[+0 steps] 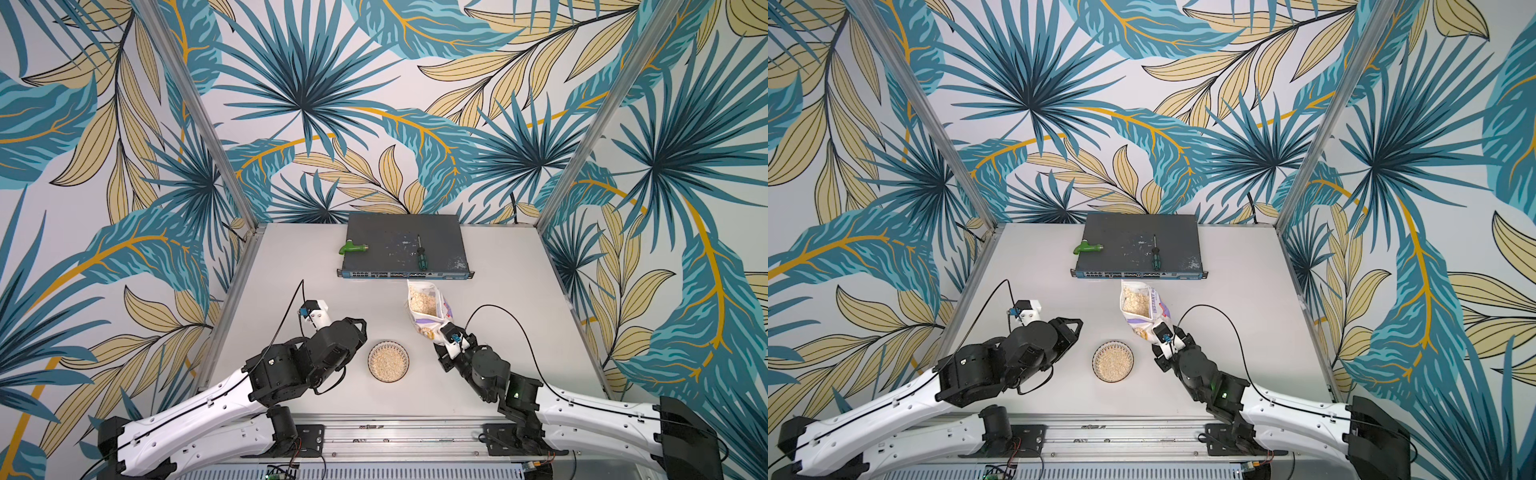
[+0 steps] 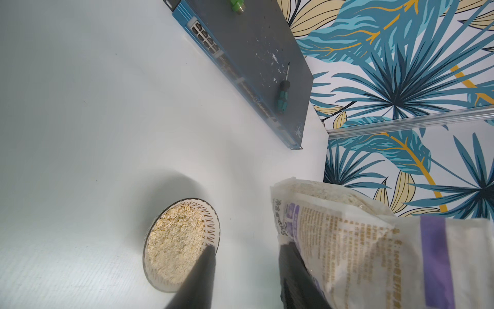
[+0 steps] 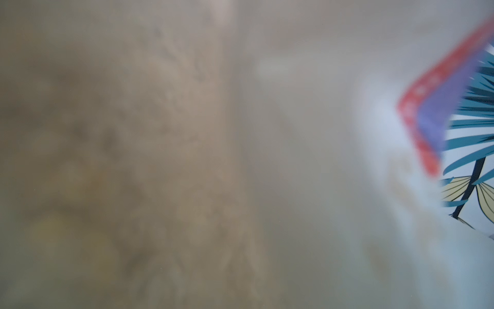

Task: Pour the oats into the breakfast bowl
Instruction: Place the oats bag at the center of the board.

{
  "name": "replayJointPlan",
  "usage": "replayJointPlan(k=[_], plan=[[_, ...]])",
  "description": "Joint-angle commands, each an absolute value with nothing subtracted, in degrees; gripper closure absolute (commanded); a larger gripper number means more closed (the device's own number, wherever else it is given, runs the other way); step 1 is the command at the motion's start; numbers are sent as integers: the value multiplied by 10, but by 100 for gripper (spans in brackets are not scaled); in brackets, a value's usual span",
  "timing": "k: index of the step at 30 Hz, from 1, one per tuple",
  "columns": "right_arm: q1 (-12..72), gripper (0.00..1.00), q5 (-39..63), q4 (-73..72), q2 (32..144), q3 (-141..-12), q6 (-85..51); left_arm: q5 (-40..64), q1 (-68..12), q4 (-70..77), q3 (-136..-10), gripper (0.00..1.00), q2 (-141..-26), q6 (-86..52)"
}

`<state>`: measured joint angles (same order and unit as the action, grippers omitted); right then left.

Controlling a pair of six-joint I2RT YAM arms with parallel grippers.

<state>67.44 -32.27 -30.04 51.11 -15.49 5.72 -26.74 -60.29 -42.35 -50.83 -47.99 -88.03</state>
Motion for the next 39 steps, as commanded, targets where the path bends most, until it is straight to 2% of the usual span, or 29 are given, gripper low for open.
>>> replayJointPlan(k=[1,9,18,33,39], plan=[[648,100,-282,-512,508,-152,-38,-264,-604,-426,-508,57,-470,-876],[599,100,-195,-615,559,-122,-107,-258,-604,-423,-501,57,-466,-878],[583,100,-203,-584,624,-133,-118,-252,-605,-417,-489,57,-467,-885],[557,100,-190,-667,792,-130,-170,-240,-604,-423,-468,57,-464,-896],[548,93,-193,-695,855,-113,-176,-238,-605,-419,-454,58,-463,-899]])
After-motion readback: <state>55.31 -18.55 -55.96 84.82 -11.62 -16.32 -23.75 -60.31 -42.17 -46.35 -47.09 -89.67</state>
